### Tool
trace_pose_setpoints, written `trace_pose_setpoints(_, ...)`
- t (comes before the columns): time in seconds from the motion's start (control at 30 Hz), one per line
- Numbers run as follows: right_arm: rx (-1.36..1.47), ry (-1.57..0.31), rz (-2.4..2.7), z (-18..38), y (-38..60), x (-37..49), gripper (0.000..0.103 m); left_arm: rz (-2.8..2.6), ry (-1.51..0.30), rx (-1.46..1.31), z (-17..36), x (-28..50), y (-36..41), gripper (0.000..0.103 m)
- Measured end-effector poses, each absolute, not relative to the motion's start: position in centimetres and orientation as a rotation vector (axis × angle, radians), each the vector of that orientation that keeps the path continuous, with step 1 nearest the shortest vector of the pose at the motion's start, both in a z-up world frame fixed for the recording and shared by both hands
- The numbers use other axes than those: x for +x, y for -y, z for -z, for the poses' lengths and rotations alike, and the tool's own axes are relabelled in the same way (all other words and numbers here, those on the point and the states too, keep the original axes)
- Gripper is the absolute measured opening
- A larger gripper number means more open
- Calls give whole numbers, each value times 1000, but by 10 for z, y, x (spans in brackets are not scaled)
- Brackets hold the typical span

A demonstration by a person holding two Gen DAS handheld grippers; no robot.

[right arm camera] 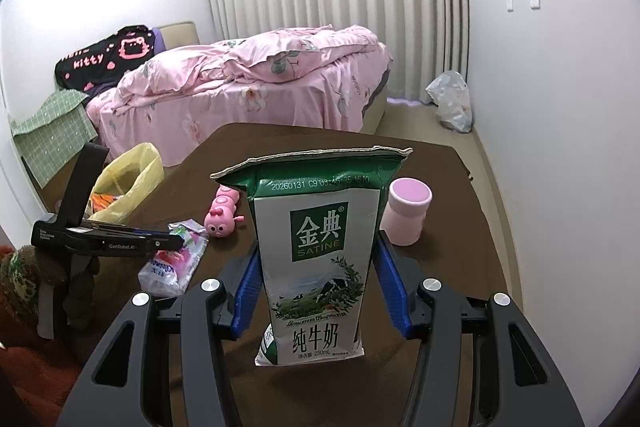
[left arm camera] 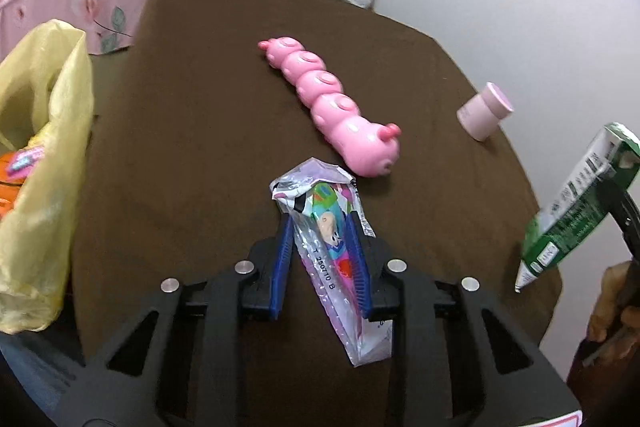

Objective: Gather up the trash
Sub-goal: 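Grasp the white-green milk carton with the right gripper while the left gripper grasps the pink-blue candy wrapper, then carry both items over the yellow bag and open the left gripper to drop the wrapper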

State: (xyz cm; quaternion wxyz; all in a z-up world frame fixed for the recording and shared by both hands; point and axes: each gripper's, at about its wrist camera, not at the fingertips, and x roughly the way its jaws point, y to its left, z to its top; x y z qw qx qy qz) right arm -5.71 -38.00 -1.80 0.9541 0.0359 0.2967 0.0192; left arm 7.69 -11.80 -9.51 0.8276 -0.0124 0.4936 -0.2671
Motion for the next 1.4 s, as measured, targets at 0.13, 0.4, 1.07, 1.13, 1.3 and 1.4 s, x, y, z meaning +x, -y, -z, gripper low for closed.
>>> trace_pose_setpoints(0.13,58,-593,-52,14,372,-57,50,593,-1012,-38,90,66,112,6)
trace_pose_setpoints(0.4,41,-552,-102,-8,353,-47,50,517,-767,5,32,43,77,5)
trace_pose_setpoints(1.07,-28,-526,-433,-54,176,76,50,74,-504,-286,23,97,-134,5)
trace_pose_setpoints(1.13,-7,-526,-458,-54,160,91,50,61,-520,-335,41,108,-147,5)
trace_pose_setpoints(1.3,93,-580,-555,-38,116,150,50,25,-664,-319,94,121,-150,5)
trace_pose_setpoints(1.4,71,-608,-584,-20,89,175,50,36,-734,-302,112,118,-151,6)
